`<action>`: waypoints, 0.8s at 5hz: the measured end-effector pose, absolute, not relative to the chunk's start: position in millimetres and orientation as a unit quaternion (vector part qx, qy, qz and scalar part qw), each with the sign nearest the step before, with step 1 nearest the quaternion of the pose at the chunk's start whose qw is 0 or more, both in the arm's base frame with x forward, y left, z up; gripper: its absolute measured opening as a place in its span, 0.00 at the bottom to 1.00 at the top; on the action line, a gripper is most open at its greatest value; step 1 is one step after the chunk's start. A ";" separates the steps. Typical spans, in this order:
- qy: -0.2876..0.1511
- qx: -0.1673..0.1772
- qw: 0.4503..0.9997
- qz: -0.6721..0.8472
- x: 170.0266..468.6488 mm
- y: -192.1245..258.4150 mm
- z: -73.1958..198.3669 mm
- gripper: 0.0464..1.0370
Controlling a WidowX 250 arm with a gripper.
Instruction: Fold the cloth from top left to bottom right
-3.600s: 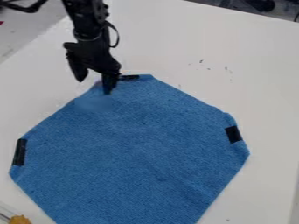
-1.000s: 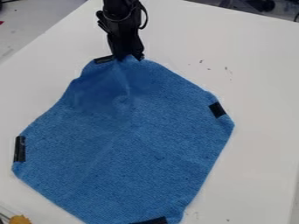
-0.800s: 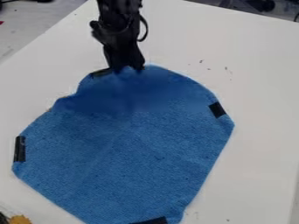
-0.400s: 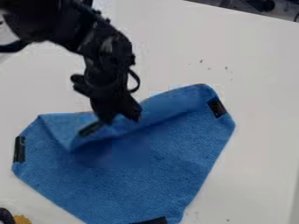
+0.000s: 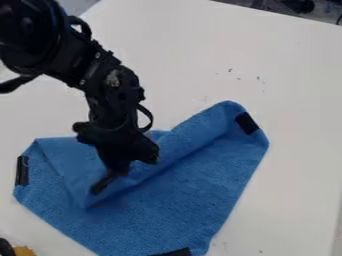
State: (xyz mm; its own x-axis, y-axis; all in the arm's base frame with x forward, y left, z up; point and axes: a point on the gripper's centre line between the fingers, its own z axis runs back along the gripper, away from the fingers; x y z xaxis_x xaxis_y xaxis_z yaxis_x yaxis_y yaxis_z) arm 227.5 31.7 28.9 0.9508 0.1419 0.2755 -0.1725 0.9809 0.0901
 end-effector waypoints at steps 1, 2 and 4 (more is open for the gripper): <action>-0.092 0.054 0.989 0.106 214.0 30.5 30.2 0.47; -0.066 0.039 0.988 0.136 203.0 25.5 35.3 0.78; -0.011 0.019 0.965 0.263 176.6 7.4 60.0 0.97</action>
